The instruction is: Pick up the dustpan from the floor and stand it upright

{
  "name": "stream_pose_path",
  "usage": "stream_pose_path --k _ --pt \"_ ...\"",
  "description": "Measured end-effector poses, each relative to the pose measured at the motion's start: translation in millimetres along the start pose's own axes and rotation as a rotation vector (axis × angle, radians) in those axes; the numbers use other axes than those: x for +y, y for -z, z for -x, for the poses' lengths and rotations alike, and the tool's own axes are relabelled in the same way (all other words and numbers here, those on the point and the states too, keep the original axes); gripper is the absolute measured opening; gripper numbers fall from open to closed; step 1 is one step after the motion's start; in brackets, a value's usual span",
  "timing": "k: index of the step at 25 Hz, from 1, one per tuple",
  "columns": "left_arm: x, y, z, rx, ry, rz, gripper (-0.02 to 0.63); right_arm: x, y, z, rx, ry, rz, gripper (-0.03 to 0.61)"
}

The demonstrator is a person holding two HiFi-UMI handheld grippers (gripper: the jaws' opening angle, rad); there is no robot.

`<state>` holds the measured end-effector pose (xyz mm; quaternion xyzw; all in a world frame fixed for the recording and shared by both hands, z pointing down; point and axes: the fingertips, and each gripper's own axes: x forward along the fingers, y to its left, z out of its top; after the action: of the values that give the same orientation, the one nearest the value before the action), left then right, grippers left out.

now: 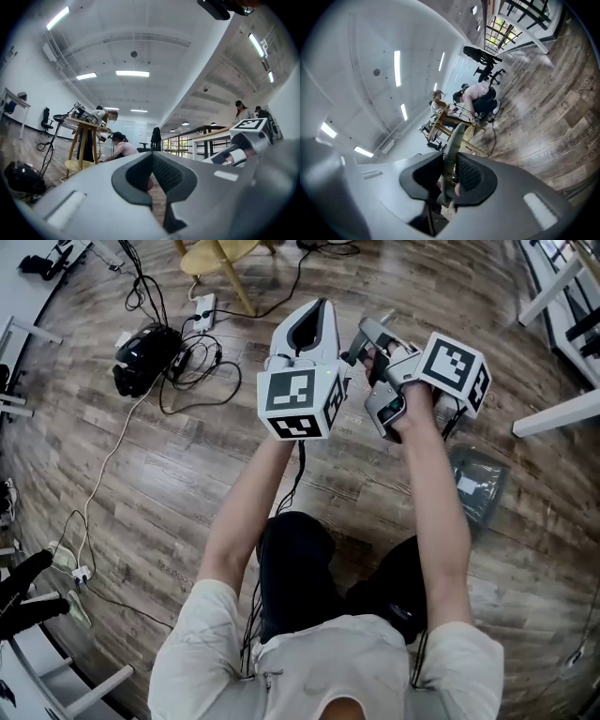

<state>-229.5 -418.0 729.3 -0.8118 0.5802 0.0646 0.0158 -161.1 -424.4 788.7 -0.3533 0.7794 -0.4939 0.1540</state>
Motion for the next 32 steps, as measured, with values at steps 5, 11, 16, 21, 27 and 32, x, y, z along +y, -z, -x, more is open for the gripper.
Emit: stream_pose_path --k 5,11,16,21,27,32 --pt "-16 -43 -2 0.007 -0.018 0.012 0.02 50 -28 29 -0.051 -0.103 -0.032 0.084" --pt "-39 -94 13 -0.036 -0.017 0.004 0.02 112 -52 67 -0.121 -0.211 -0.089 0.078" --pt "-46 -120 29 -0.063 -0.02 0.007 0.02 139 -64 90 -0.175 -0.268 -0.138 0.077" --pt "-73 -123 21 -0.065 0.002 -0.008 0.02 135 -88 123 -0.236 -0.302 -0.194 0.074" --pt "-120 -122 8 -0.074 0.05 -0.002 0.02 118 -125 177 -0.335 -0.35 -0.262 0.072" --pt "-199 -119 -10 -0.065 0.103 -0.007 0.02 91 -166 247 -0.394 -0.385 -0.314 0.072"
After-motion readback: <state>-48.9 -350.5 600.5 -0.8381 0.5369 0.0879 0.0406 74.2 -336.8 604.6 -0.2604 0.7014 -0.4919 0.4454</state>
